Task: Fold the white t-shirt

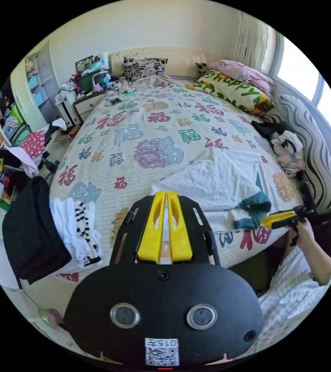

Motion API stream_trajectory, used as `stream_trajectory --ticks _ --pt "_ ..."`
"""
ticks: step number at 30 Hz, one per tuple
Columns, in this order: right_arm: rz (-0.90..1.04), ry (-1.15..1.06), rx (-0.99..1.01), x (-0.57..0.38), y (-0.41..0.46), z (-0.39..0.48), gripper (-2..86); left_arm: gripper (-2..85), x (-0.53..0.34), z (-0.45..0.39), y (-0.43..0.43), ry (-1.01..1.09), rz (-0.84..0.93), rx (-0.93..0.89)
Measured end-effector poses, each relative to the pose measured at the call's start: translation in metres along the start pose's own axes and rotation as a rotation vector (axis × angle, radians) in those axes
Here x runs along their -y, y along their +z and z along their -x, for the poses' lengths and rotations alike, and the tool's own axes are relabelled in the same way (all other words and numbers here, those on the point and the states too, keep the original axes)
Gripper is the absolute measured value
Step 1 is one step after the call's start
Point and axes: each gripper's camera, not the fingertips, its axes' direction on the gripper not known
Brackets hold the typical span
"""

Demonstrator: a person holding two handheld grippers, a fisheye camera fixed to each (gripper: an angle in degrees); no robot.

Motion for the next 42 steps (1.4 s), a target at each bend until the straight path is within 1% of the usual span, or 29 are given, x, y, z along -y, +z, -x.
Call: stream_trajectory --ticks 2,3,5,6,8,10,12,15,17,18,20,24,25,28,30,33,39,41,42 --pt "0.013 0.028 -0.02 0.005 0.011 -0.001 5.9 -0.4 -0.018 -0.037 0.011 0.093 0.012 -0.169" --pt "0.006 0.054 -0.046 0.006 0.014 -0.002 4.0 -0.3 -0.021 -0.048 0.013 0.126 0.019 -0.212" --pt "-0.01 0.074 -0.033 0.006 0.014 -0.004 2.2 0.6 -0.032 -0.094 0.02 0.259 0.024 -0.332" --pt "-0.02 0.069 -0.008 0.004 0.012 -0.003 1.4 0.9 -0.034 -0.104 0.021 0.292 0.028 -0.343" --pt "-0.038 0.062 -0.021 0.001 0.005 0.0 0.8 2.6 -0.037 -0.14 0.033 0.377 0.045 -0.393" --pt "-0.132 0.011 -0.01 -0.004 -0.017 0.012 0.4 4.2 -0.038 -0.164 0.046 0.445 0.085 -0.441" --pt "-0.192 -0.03 -0.022 -0.003 -0.034 0.024 0.2 5.2 -0.036 -0.186 0.055 0.491 0.104 -0.426" --pt "-0.155 -0.134 -0.063 0.009 -0.048 0.046 0.1 6.7 -0.026 -0.206 0.057 0.52 0.07 -0.388" --pt "-0.139 -0.175 -0.067 0.013 -0.052 0.057 0.0 6.8 -0.017 -0.211 0.048 0.509 0.028 -0.307" --pt "-0.133 -0.193 -0.055 0.013 -0.054 0.062 0.0 6.6 -0.016 -0.211 0.044 0.508 0.003 -0.294" --pt "-0.14 -0.203 -0.035 0.011 -0.055 0.067 0.0 5.9 -0.015 -0.214 0.031 0.52 -0.07 -0.25" --pt "-0.138 -0.214 -0.009 0.003 -0.052 0.076 0.0 5.4 -0.012 -0.228 0.031 0.582 -0.051 -0.234" --pt "-0.137 -0.216 -0.013 0.0 -0.05 0.079 0.0 5.0 -0.012 -0.232 0.03 0.591 -0.052 -0.203" --pt "-0.141 -0.206 0.004 -0.009 -0.048 0.084 0.0 4.0 -0.018 -0.227 0.012 0.599 -0.106 -0.154" --pt "-0.15 -0.208 0.014 -0.015 -0.047 0.088 0.0 4.1 -0.023 -0.226 0.003 0.609 -0.121 -0.168" --pt "-0.131 -0.218 0.021 -0.02 -0.039 0.098 0.1 4.2 -0.026 -0.236 0.004 0.657 -0.09 -0.159" --pt "-0.149 -0.228 -0.018 -0.036 -0.029 0.123 0.9 0.3 -0.019 -0.237 -0.002 0.659 -0.079 -0.188" --pt "-0.203 -0.229 -0.045 -0.05 -0.031 0.132 1.4 -0.1 -0.005 -0.218 -0.01 0.552 -0.068 -0.302" --pt "-0.26 -0.23 -0.054 -0.066 -0.034 0.138 2.0 -0.2 0.0 -0.211 -0.012 0.512 -0.063 -0.336"
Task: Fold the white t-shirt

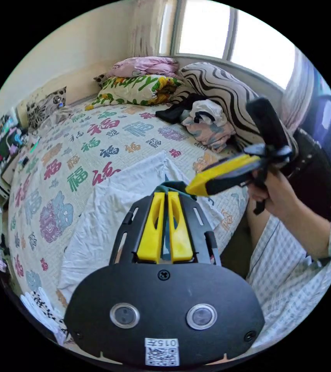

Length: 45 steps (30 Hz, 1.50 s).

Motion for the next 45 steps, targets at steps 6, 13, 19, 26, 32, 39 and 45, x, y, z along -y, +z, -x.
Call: stream_trajectory --ticks 6,13,19,26,32,39,45 --pt "0.074 0.097 -0.122 -0.072 0.05 0.042 11.5 -0.4 0.004 0.065 -0.047 -0.288 -0.126 -0.173" --pt "0.104 0.115 -0.245 -0.065 0.105 0.076 2.3 -0.5 -0.002 0.089 -0.102 -0.388 -0.202 -0.23" --pt "0.019 0.07 -0.35 -0.066 0.044 0.123 0.8 -0.5 -0.027 0.098 -0.194 -0.4 -0.359 -0.237" --pt "-0.218 -0.243 -0.602 -0.037 -0.099 0.27 0.6 -0.4 -0.053 0.046 -0.383 -0.195 -0.766 -0.158" --pt "-0.354 -0.506 -0.871 -0.047 -0.164 0.427 0.5 -0.4 -0.084 -0.005 -0.527 -0.038 -1.084 -0.137" --pt "-0.505 -0.674 -0.973 -0.067 -0.215 0.526 0.3 -0.4 -0.102 -0.038 -0.628 0.115 -1.209 -0.032" --pt "-0.455 -0.642 -1.029 -0.018 -0.228 0.502 0.5 -0.3 -0.06 -0.003 -0.619 0.077 -1.144 0.065"
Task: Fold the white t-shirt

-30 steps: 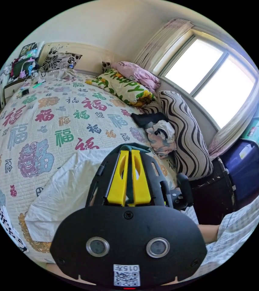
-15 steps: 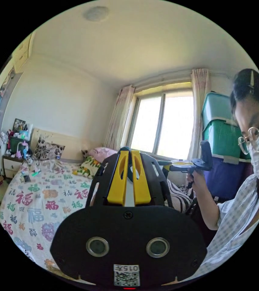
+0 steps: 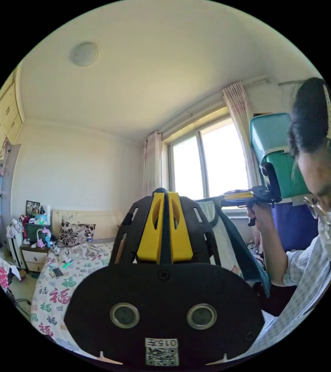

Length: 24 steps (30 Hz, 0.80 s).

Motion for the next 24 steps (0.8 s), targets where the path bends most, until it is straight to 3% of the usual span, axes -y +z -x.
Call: stream_trajectory --ticks 5,9,11,13,15,18,20,22,24 --pt "0.179 0.08 0.087 -0.01 0.123 -0.054 1.2 0.2 -0.066 0.103 0.138 -0.068 0.294 0.107" --pt "0.357 0.272 0.226 -0.04 0.298 -0.121 4.8 0.5 -0.151 0.186 0.261 -0.071 0.521 0.252" --pt "0.496 0.396 0.415 -0.075 0.373 -0.141 7.6 0.3 -0.219 0.239 0.307 -0.181 0.792 0.25" --pt "0.524 0.518 0.645 -0.135 0.415 -0.15 8.0 -0.2 -0.26 0.263 0.292 -0.25 0.804 0.212" --pt "0.537 0.527 0.702 -0.186 0.417 -0.144 8.9 -0.3 -0.3 0.28 0.254 -0.307 0.811 0.188" --pt "0.729 0.581 0.803 -0.288 0.412 -0.126 10.7 0.5 -0.38 0.302 0.173 -0.448 0.994 0.194" --pt "0.821 0.723 0.862 -0.349 0.402 -0.12 10.9 1.2 -0.445 0.314 0.1 -0.647 1.16 0.226" --pt "0.838 0.948 0.976 -0.411 0.386 -0.117 11.0 1.5 -0.48 0.322 0.048 -0.823 1.203 0.266" --pt "0.862 1.024 1.025 -0.436 0.382 -0.113 11.4 2.3 -0.505 0.329 0.016 -0.992 1.169 0.244"
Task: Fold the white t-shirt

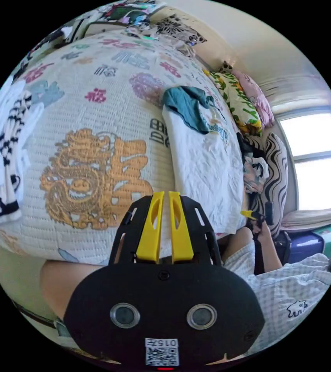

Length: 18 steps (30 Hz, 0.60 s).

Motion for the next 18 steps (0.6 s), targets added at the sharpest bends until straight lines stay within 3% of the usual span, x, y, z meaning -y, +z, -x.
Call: stream_trajectory --ticks 4,6,9,12,18 --pt "0.09 0.03 -0.05 0.017 0.013 -0.013 10.9 5.5 0.013 0.02 0.049 -0.042 0.155 -0.216" --pt "0.124 0.01 -0.12 0.029 0.005 -0.011 9.9 3.8 0.026 0.02 0.057 -0.038 0.129 -0.253" --pt "0.16 -0.026 -0.078 0.042 -0.011 -0.015 1.0 0.7 0.047 0.014 0.067 -0.01 0.156 -0.289" --pt "0.135 -0.051 0.036 0.045 -0.041 -0.013 0.1 0.1 0.057 -0.007 0.035 0.082 0.107 -0.206" --pt "-0.211 -0.092 0.023 0.026 -0.144 -0.006 1.4 1.2 0.043 -0.043 -0.068 0.254 -0.178 0.177"
